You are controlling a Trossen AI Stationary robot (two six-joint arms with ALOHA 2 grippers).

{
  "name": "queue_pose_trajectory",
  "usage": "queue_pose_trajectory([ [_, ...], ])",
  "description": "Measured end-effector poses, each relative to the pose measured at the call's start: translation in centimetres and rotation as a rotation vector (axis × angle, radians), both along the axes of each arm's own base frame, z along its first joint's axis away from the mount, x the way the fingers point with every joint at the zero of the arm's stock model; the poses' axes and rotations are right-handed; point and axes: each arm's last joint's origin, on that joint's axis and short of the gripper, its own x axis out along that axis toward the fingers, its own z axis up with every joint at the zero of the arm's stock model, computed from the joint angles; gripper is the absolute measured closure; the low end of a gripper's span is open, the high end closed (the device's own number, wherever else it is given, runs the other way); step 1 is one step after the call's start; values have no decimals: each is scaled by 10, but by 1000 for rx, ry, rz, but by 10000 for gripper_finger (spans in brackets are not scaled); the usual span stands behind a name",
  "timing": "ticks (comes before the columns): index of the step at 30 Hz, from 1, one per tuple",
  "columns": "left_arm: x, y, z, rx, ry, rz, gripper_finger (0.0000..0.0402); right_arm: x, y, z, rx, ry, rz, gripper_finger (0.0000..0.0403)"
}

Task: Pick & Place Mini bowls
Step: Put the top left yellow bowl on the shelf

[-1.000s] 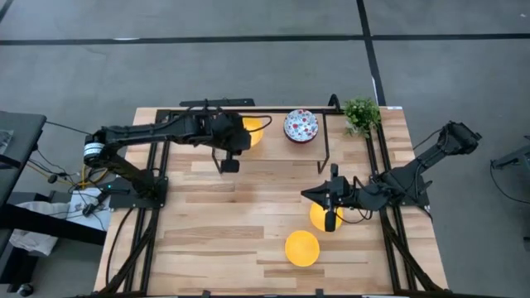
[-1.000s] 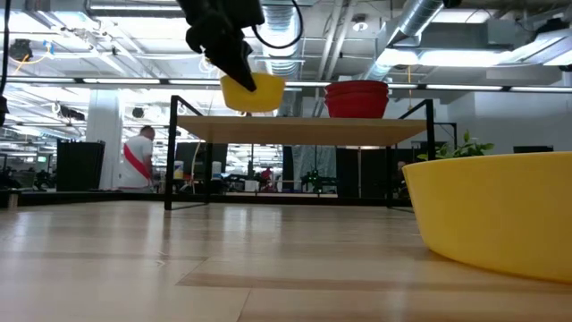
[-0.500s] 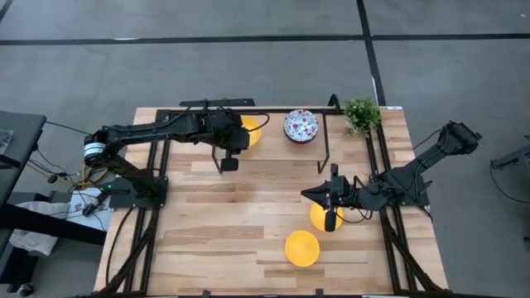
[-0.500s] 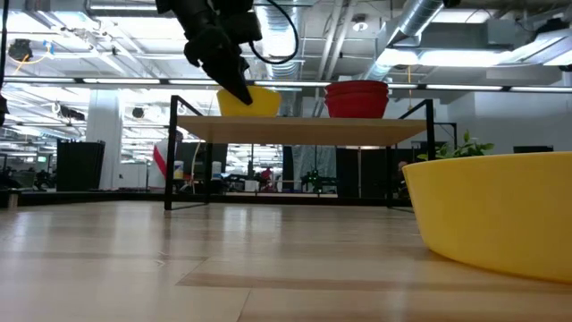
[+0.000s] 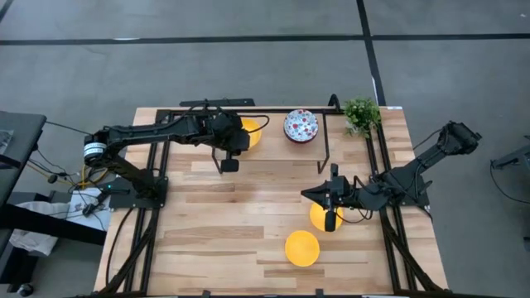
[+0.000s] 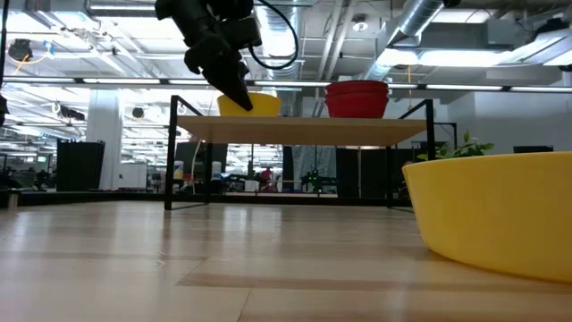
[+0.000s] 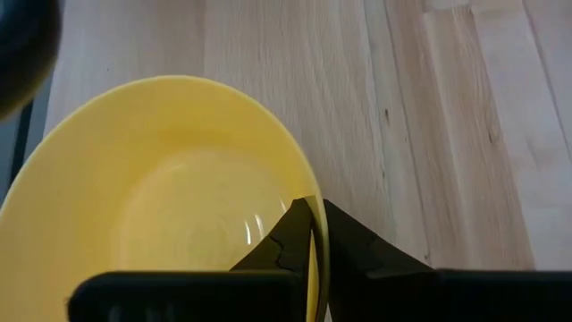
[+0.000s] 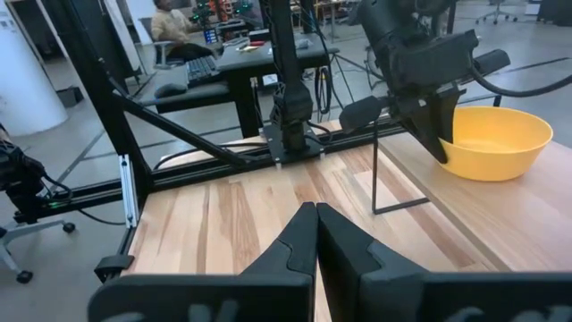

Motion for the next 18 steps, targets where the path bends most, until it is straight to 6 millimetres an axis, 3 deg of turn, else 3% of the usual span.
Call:
queue_pose_trajectory([
  [7,0,0,0,4,-2,2,370,0,0,0,0,0,0,403],
  [18,0,1,0,21,1,16,296,0,0,0,0,1,0,403],
])
